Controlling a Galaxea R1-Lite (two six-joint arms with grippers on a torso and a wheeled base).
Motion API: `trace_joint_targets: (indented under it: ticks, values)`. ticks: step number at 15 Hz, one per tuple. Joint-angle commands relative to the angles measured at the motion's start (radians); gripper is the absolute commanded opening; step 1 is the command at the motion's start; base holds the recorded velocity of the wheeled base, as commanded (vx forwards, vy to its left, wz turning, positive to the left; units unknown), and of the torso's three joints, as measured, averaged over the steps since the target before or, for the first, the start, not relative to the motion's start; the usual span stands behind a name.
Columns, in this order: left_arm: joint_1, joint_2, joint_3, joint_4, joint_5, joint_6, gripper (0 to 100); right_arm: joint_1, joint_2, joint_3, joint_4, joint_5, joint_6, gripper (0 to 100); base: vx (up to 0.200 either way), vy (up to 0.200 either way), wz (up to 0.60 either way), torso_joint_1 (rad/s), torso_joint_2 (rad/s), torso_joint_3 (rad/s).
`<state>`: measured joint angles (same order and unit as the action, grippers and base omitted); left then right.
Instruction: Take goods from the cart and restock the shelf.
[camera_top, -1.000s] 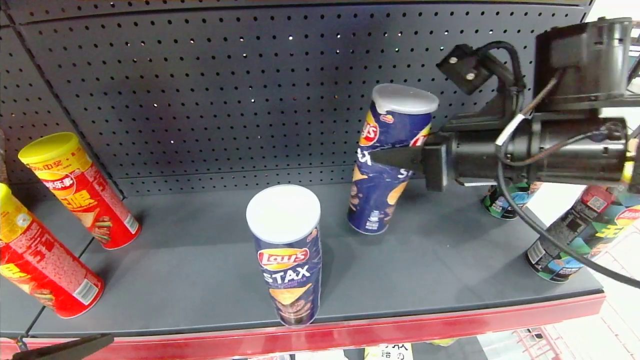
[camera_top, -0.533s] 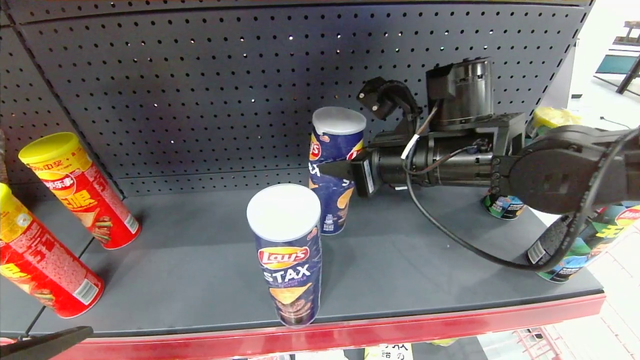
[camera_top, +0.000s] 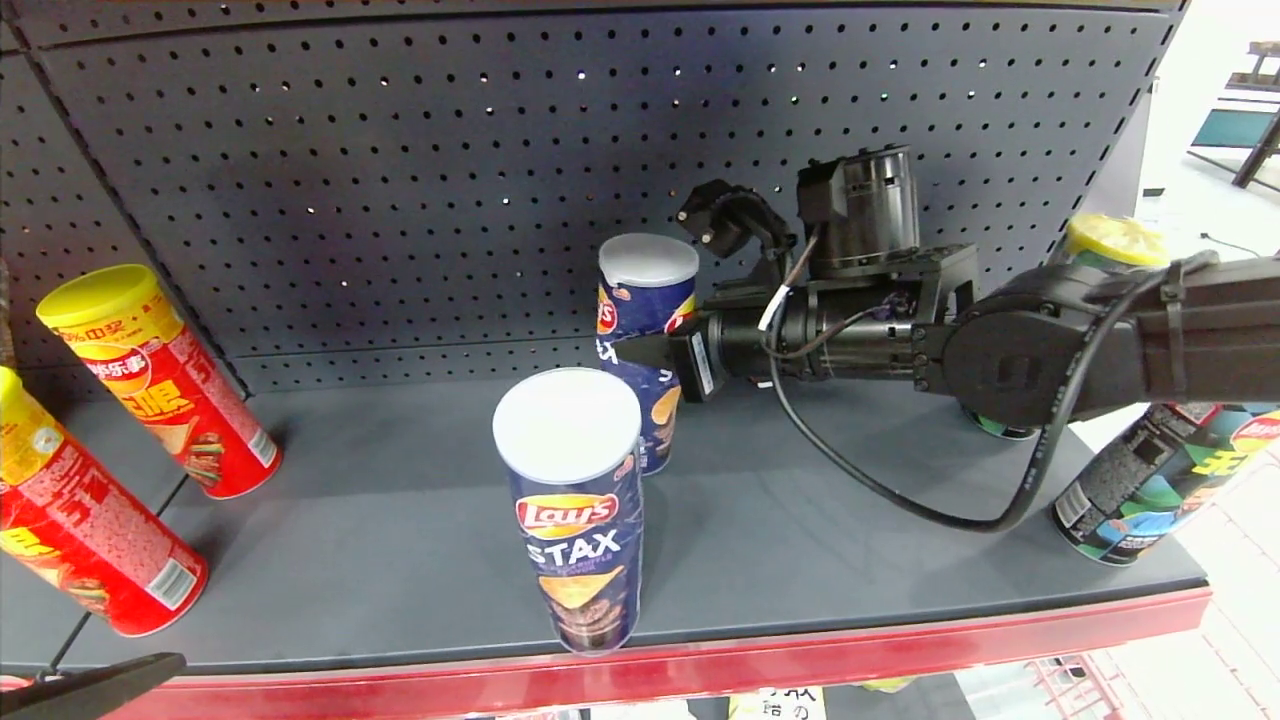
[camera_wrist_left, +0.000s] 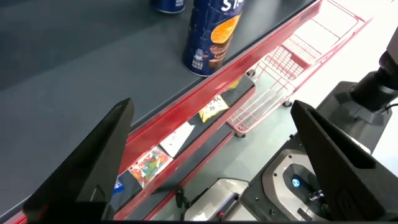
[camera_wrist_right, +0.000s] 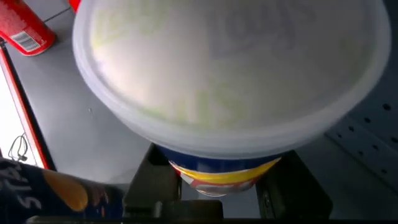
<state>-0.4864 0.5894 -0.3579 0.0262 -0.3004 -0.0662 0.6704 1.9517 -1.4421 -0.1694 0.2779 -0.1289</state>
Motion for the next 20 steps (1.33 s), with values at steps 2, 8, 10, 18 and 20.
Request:
trace_joint_targets:
  ticks: [2, 8, 10, 18, 20]
  values:
    - [0.000, 0.006, -0.001, -0.002, 0.000, 0.000, 100, 0.017, 0.003, 0.005, 0.001, 0.000, 0.000, 100, 0.000, 0.000, 0.00, 0.000, 0.00, 0.000]
    - [0.000, 0.018, 0.002, 0.000, 0.001, -0.007, 100, 0.028, -0.099, 0.124, -0.001, -0.037, 0.009, 100, 0.000, 0.000, 0.00, 0.000, 0.00, 0.000]
    - [0.000, 0.047, 0.002, -0.002, 0.012, -0.007, 100, 0.029, -0.171, 0.201, -0.001, -0.063, 0.018, 100, 0.000, 0.000, 0.00, 0.000, 0.00, 0.000]
    - [0.000, 0.412, -0.102, -0.005, 0.150, 0.002, 100, 0.037, -0.665, 0.674, -0.001, -0.172, 0.097, 100, 0.000, 0.000, 0.00, 0.000, 0.00, 0.000]
    - [-0.003, 0.557, -0.164, -0.008, 0.179, 0.003, 100, 0.038, -0.849, 0.767, 0.001, -0.166, 0.092, 100, 0.000, 0.000, 0.00, 0.000, 0.00, 0.000]
